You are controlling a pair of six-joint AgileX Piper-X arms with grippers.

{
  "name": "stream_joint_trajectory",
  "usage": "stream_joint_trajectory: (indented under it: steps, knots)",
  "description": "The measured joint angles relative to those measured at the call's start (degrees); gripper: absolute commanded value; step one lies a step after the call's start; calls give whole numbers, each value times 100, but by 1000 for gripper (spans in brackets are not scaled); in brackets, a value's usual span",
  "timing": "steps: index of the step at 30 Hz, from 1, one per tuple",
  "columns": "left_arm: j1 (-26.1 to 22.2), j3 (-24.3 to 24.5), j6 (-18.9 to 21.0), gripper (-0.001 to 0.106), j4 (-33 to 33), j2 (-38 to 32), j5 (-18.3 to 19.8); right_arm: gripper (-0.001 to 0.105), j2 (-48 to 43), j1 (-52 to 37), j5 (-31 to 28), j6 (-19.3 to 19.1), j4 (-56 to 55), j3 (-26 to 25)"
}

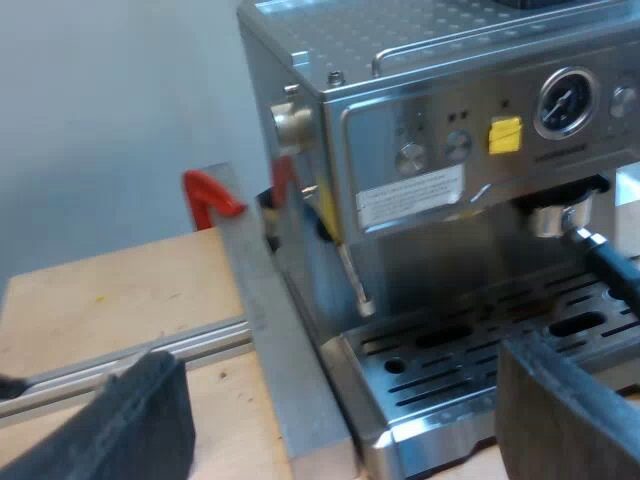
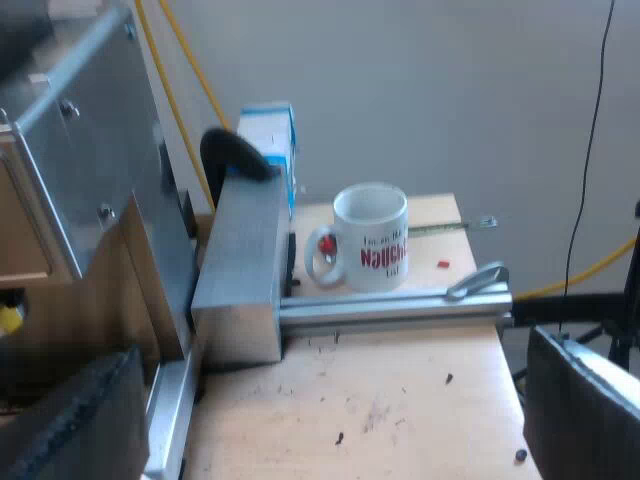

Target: Pour the beans into the coffee machine

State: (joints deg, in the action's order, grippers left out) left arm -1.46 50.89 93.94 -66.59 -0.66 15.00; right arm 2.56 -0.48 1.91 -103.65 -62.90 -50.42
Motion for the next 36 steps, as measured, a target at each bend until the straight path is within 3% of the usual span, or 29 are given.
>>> stream_joint_trajectory:
  steps: [5,8,10,13,18,19,23,25,32,36]
  knots:
    - [0,-1,0,65,-222,-25,-192,78,-294,0,14,0,-11,1]
    - [0,65,0,65,-541,-25,-223,78,-331,7,49,0,-28,-14]
    - [0,108,0,65,-1104,-25,-222,78,-331,7,125,0,-28,-14]
    - [0,63,0,65,-1196,-25,-222,78,-336,7,139,0,-28,32]
    - [0,-105,0,65,-976,-25,-222,78,-336,7,151,0,37,333]
    - [0,-411,83,65,-517,-28,-222,78,-336,7,151,0,144,441]
    - [0,-790,253,65,-56,-28,-222,78,-330,7,170,0,364,1145]
    - [0,-1217,426,65,244,-12,-222,78,-326,7,227,0,354,1433]
    - [0,-2071,463,65,390,-12,-227,78,-326,7,330,0,354,1988]
    - [0,-2132,463,65,487,-12,-227,78,-326,7,338,0,493,2154]
